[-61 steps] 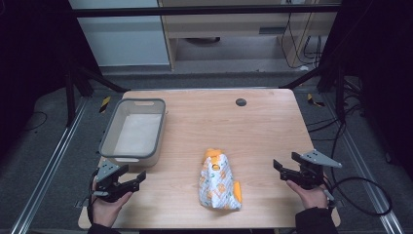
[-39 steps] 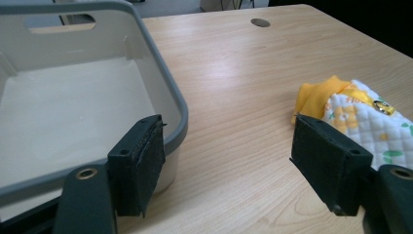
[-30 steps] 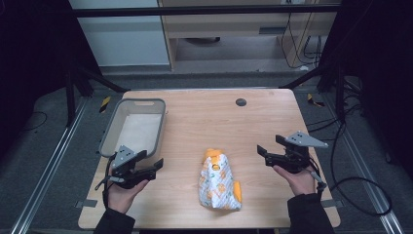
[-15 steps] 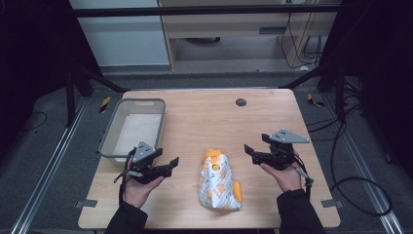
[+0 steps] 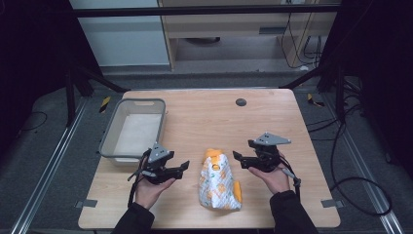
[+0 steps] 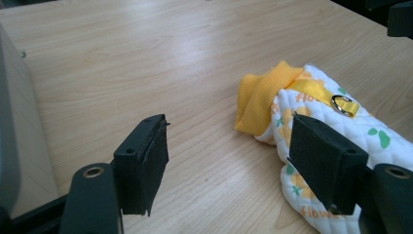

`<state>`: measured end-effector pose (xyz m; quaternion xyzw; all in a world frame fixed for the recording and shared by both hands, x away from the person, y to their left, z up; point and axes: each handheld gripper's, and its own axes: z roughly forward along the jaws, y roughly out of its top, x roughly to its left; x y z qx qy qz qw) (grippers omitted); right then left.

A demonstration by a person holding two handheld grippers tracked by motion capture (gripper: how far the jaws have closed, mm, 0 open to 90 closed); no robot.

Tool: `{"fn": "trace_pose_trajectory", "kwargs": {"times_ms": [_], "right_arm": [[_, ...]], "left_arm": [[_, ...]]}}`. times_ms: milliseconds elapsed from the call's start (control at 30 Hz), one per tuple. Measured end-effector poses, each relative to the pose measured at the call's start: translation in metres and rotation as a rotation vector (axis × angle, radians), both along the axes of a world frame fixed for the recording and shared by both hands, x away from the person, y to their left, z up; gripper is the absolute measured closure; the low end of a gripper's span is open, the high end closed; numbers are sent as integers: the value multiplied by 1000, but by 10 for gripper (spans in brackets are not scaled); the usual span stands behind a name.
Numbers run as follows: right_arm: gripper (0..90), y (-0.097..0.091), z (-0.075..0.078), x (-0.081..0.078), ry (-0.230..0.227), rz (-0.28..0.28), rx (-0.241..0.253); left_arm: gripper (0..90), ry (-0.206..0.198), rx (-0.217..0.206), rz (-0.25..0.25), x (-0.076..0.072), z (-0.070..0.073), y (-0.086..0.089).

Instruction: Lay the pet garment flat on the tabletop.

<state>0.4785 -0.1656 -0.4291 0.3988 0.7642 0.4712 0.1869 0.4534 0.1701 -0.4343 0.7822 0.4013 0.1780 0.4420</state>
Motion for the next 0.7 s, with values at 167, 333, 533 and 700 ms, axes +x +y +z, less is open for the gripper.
{"fn": "trace_pose_trajectory", "kwargs": {"times_ms": [167,333,533,700], "right_arm": [[273,5,-9,2,28,16,-2],[293,13,-18,4,43,30,-25],[307,22,-26,6,69,52,-19],[310,28,-31,7,87,80,-19]], "left_arm": [[302,23,6,-25,3,-7,-9],[305,38,28,-55,3,-13,-20],[313,63,63,-91,4,-24,-35],[331,97,75,-116,6,-34,-43]]}}
